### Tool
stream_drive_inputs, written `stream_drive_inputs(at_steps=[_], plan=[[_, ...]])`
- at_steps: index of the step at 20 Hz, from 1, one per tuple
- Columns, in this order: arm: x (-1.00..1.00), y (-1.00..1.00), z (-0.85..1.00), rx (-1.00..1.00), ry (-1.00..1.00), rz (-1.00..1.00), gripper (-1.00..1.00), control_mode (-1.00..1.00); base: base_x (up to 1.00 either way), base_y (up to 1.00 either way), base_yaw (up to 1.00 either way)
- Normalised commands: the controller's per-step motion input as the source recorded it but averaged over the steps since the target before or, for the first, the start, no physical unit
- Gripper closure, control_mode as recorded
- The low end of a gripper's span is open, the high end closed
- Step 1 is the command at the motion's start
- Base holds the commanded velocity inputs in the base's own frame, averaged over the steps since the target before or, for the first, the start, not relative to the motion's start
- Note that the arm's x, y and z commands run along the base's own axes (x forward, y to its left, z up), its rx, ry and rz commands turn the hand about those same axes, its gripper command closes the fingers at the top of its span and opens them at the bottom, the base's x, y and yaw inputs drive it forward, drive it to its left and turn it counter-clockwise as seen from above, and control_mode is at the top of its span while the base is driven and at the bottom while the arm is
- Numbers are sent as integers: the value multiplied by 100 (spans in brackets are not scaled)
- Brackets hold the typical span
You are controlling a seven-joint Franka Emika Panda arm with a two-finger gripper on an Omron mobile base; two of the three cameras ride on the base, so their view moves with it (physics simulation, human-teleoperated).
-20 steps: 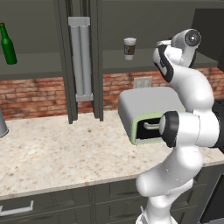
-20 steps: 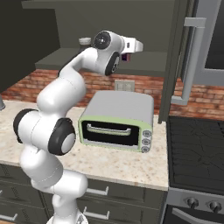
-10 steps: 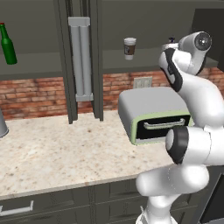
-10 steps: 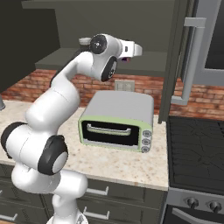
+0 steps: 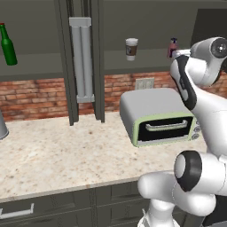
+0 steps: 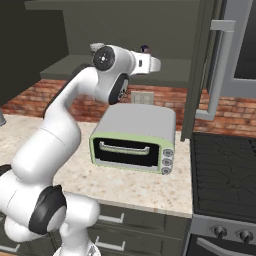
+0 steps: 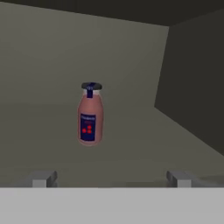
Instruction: Sort all alcoholic drinks to one cabinet, and non-alcoholic drinks to the other.
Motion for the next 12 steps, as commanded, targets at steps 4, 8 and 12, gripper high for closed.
stream_drive_inputs(at_steps=[4,8,12], plan=[[-63,0,13,0,8,0,-100,-100,0,0,0],[-61,0,15,0,12,0,-100,-100,0,0,0],[-61,0,8,0,14,0,-100,-100,0,0,0]])
